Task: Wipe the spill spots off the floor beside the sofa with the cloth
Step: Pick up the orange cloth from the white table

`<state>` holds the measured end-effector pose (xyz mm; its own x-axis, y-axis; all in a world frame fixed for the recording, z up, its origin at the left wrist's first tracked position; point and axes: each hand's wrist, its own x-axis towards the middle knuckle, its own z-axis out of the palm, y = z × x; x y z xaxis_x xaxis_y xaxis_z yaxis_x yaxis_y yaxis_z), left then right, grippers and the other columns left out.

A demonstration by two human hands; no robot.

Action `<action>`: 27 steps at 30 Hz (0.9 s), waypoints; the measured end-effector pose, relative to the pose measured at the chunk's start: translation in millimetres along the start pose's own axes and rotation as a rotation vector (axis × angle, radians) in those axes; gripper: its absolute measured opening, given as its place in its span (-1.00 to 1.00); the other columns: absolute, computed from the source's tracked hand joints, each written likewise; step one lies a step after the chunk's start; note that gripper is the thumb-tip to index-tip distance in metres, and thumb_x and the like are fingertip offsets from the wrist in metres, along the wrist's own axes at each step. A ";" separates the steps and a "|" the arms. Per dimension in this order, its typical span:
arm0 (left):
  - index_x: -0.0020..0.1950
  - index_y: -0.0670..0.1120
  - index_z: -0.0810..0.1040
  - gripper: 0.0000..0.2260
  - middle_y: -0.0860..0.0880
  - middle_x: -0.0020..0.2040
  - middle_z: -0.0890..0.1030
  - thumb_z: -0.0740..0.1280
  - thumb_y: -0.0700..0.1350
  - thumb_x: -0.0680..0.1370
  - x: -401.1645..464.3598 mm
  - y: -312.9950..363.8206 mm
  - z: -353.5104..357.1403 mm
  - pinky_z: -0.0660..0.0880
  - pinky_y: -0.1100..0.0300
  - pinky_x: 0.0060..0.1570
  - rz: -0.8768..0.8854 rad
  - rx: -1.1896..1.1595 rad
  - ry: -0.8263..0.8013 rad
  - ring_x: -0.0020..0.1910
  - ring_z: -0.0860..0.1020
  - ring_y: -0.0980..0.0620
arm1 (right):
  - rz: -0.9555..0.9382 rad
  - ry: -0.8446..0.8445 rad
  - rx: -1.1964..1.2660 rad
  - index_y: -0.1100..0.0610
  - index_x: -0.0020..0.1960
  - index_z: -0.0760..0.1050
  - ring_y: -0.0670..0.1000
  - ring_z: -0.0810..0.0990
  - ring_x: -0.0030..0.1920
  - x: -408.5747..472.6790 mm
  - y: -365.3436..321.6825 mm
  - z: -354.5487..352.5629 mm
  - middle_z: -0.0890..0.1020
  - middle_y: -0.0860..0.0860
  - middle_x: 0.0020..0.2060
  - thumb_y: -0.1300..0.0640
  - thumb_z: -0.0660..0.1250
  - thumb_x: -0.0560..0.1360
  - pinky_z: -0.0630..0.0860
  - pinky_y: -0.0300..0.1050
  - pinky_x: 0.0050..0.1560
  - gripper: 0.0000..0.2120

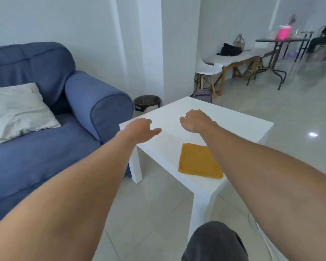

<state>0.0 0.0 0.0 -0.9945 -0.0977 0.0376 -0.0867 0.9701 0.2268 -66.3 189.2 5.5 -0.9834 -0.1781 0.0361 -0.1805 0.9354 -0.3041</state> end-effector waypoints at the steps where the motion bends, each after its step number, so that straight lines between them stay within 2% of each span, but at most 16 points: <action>1: 0.56 -0.08 0.26 -0.39 -0.06 0.55 0.31 0.20 0.22 0.60 5.4 11.6 11.8 0.24 0.01 0.44 0.024 0.013 -0.042 0.53 0.27 -0.09 | 0.025 -0.032 -0.027 0.23 0.27 0.48 0.20 0.53 0.19 -2.3 13.4 3.4 0.54 0.15 0.24 -0.01 0.06 0.63 0.39 -0.05 -0.04 -0.59; 5: 0.54 -0.04 0.29 -0.47 -0.03 0.54 0.33 0.23 0.13 0.62 27.7 52.6 62.1 0.23 0.01 0.48 0.113 0.041 -0.165 0.52 0.27 -0.08 | 0.081 -0.140 -0.049 0.20 0.23 0.51 0.16 0.53 0.16 -1.3 69.8 31.6 0.55 0.12 0.25 0.03 0.16 0.59 0.42 -0.05 -0.04 -0.66; 8: 0.57 -0.01 0.22 -0.52 -0.02 0.57 0.27 0.18 -0.01 0.65 43.0 72.8 89.8 0.22 -0.01 0.50 0.149 0.076 -0.227 0.55 0.24 -0.07 | 0.109 -0.163 -0.025 0.16 0.33 0.49 0.16 0.52 0.28 -2.5 97.2 45.9 0.53 0.09 0.31 -0.02 0.23 0.59 0.47 0.00 0.13 -0.61; 11: 0.58 -0.03 0.19 -0.53 -0.05 0.56 0.29 0.13 -0.13 0.66 51.7 86.4 105.4 0.24 0.00 0.49 0.167 0.094 -0.246 0.53 0.25 -0.09 | 0.122 -0.175 0.000 0.14 0.35 0.47 0.16 0.50 0.32 1.7 112.8 57.4 0.52 0.09 0.32 -0.08 0.26 0.59 0.47 0.03 0.25 -0.57; 13: 0.54 -0.07 0.29 -0.56 -0.09 0.48 0.38 0.16 -0.15 0.64 57.1 91.9 111.5 0.35 0.01 0.40 0.182 0.115 -0.210 0.45 0.36 -0.12 | 0.116 -0.177 0.019 0.12 0.36 0.48 0.16 0.49 0.32 5.4 117.1 59.9 0.52 0.09 0.33 -0.09 0.29 0.57 0.47 0.04 0.29 -0.56; 15: 0.44 -0.14 0.42 -0.63 -0.12 0.37 0.43 0.19 -0.18 0.62 61.6 94.9 116.5 0.44 0.06 0.23 0.178 0.125 -0.155 0.32 0.47 -0.13 | 0.096 -0.179 0.038 0.09 0.40 0.46 0.16 0.48 0.36 10.3 119.2 61.8 0.50 0.08 0.37 -0.09 0.31 0.56 0.45 0.06 0.34 -0.53; 18: 0.25 -0.18 0.57 -0.74 -0.14 0.25 0.47 0.21 -0.19 0.61 64.8 96.1 118.6 0.46 0.14 -0.02 0.165 0.125 -0.123 0.11 0.55 -0.11 | 0.053 -0.212 0.068 0.02 0.45 0.40 0.14 0.42 0.41 15.9 119.3 65.2 0.46 0.06 0.42 -0.05 0.31 0.58 0.39 0.11 0.42 -0.53; 20: 0.21 -0.20 0.56 -0.76 -0.15 0.21 0.46 0.21 -0.19 0.60 63.9 94.8 115.1 0.47 0.12 -0.03 0.157 0.116 -0.113 0.00 0.52 -0.10 | 0.003 -0.237 0.058 -0.02 0.45 0.39 0.13 0.41 0.42 16.7 116.7 66.1 0.46 0.04 0.42 -0.01 0.31 0.58 0.37 0.12 0.42 -0.55; 23: 0.21 -0.20 0.52 -0.78 -0.16 0.18 0.53 0.20 -0.20 0.60 59.8 87.8 103.2 0.47 0.09 0.01 0.152 0.068 -0.094 0.05 0.53 -0.12 | -0.038 -0.240 0.016 0.01 0.42 0.43 0.12 0.46 0.36 16.2 107.0 64.2 0.50 0.03 0.37 0.05 0.36 0.54 0.44 0.10 0.36 -0.55; 25: 0.20 -0.18 0.50 -0.78 -0.16 0.15 0.57 0.18 -0.22 0.59 53.6 80.5 92.3 0.49 0.07 0.02 0.149 0.032 -0.080 0.06 0.53 -0.12 | -0.035 -0.217 -0.020 0.04 0.36 0.48 0.14 0.51 0.27 14.1 96.2 61.4 0.53 0.05 0.29 0.07 0.39 0.51 0.50 0.11 0.28 -0.58; 27: 0.21 -0.17 0.49 -0.78 -0.16 0.16 0.57 0.20 -0.24 0.59 43.9 70.3 77.8 0.47 0.09 0.01 0.133 0.014 -0.063 0.05 0.51 -0.10 | -0.058 -0.193 -0.042 0.10 0.21 0.55 0.14 0.56 0.12 11.8 81.6 57.2 0.59 0.07 0.18 0.10 0.37 0.50 0.56 0.08 0.18 -0.71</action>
<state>-54.3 81.2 -58.1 -0.9990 0.0453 0.0049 0.0453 0.9767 0.2100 -91.5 246.0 -73.3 -0.9498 -0.2833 -0.1324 -0.2411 0.9330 -0.2671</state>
